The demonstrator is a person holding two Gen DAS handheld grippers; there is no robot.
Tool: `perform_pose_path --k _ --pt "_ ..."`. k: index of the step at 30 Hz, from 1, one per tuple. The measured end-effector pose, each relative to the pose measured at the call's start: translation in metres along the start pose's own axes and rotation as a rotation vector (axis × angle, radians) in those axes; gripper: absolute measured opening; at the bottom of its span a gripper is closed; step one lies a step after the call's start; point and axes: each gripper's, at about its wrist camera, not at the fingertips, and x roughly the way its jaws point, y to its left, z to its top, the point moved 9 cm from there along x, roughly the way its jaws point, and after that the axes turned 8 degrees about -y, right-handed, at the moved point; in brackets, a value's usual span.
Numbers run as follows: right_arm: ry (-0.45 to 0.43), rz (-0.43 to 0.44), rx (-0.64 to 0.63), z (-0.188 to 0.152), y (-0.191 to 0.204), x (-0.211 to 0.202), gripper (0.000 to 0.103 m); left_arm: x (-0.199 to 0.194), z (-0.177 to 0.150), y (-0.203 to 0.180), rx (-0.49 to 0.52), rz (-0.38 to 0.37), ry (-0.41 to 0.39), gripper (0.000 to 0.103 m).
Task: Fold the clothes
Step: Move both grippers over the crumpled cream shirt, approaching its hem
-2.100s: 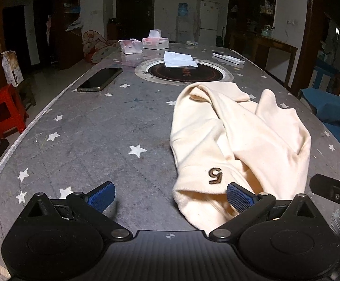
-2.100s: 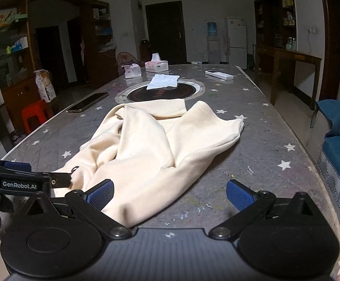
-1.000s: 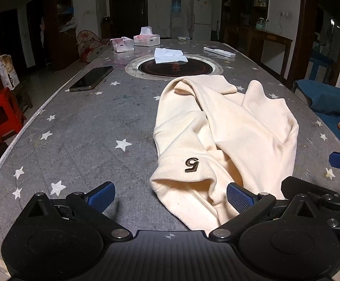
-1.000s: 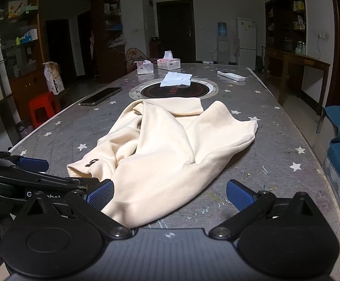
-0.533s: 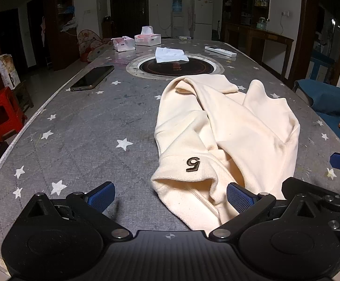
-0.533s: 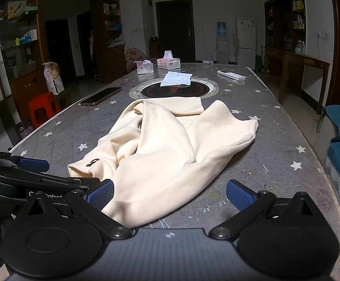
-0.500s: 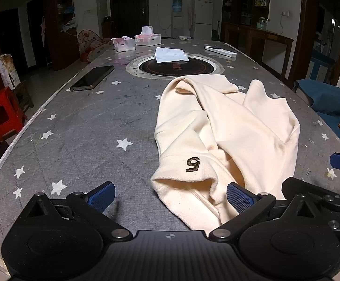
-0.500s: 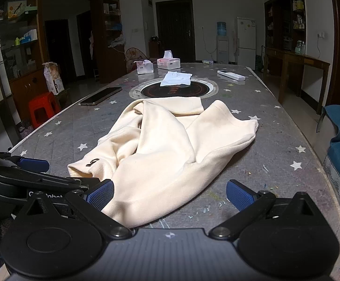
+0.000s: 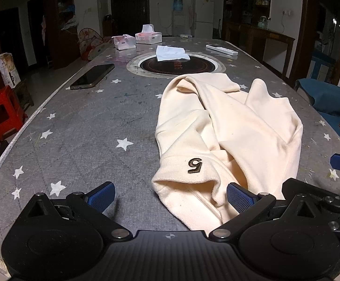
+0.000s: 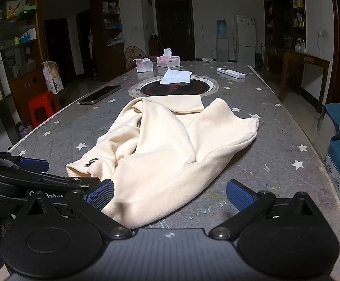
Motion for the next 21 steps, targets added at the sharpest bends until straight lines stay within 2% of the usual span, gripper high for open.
perform_pose_path --k 21 --pt "0.012 0.007 0.006 0.0018 0.0001 0.0101 0.103 0.0087 0.0035 0.0016 0.005 0.005 0.011 0.103"
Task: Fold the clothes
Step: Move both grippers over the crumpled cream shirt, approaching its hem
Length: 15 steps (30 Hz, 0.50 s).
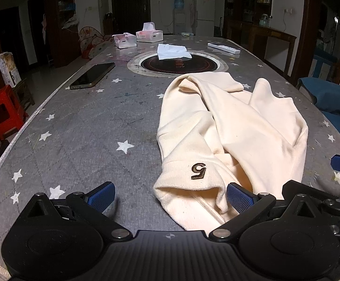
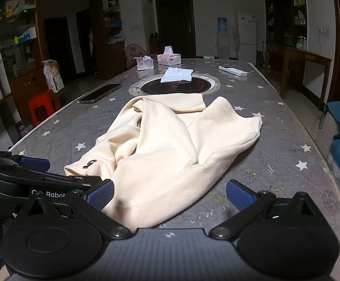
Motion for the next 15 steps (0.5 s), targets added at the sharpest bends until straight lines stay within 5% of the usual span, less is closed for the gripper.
perform_pose_path --k 15 --pt "-0.004 0.002 -0.014 0.014 -0.003 0.023 0.103 0.021 0.019 0.0 0.034 -0.013 -0.007 0.103"
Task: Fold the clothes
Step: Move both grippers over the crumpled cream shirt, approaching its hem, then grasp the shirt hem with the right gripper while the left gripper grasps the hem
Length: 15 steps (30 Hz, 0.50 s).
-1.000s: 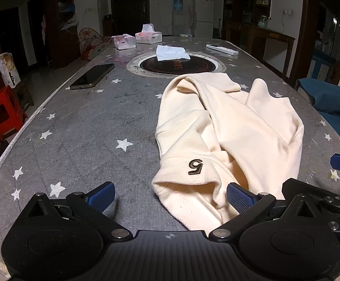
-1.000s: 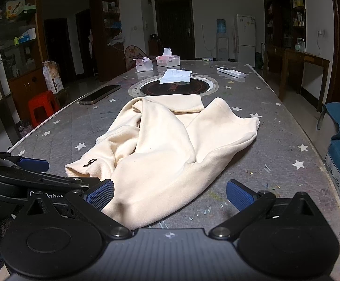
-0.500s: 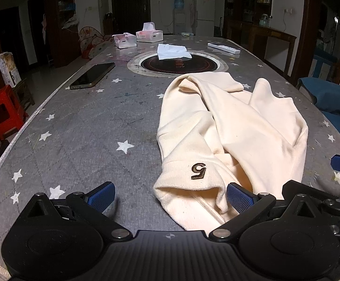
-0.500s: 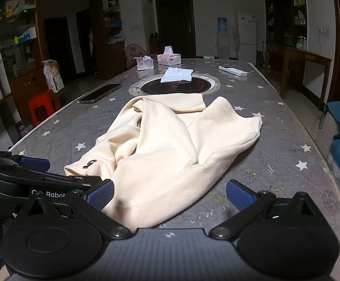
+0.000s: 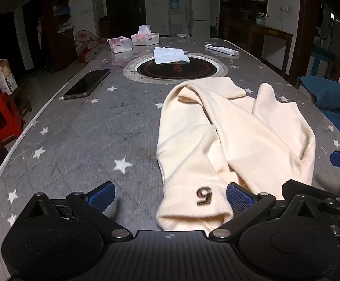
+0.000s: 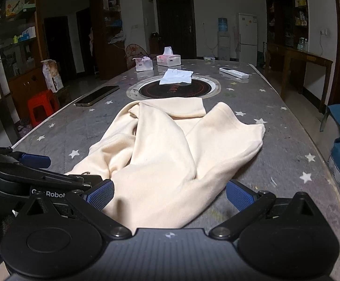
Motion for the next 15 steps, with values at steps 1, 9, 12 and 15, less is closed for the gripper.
perform_pose_path --k 1,9,12,15 --pt "0.0 0.0 -0.002 0.001 0.0 0.002 0.103 0.002 0.002 0.0 0.003 0.0 0.0 0.103" --pt "0.002 0.026 -0.034 0.018 0.0 0.027 0.103 0.022 0.013 0.008 0.006 -0.002 0.012 0.103" --pt "0.006 0.036 -0.041 0.023 -0.001 0.037 0.103 0.03 0.017 0.011 0.007 -0.002 0.017 0.103" --pt "0.01 0.044 -0.048 0.031 -0.001 0.049 0.103 0.036 0.021 0.013 0.005 -0.004 0.022 0.103"
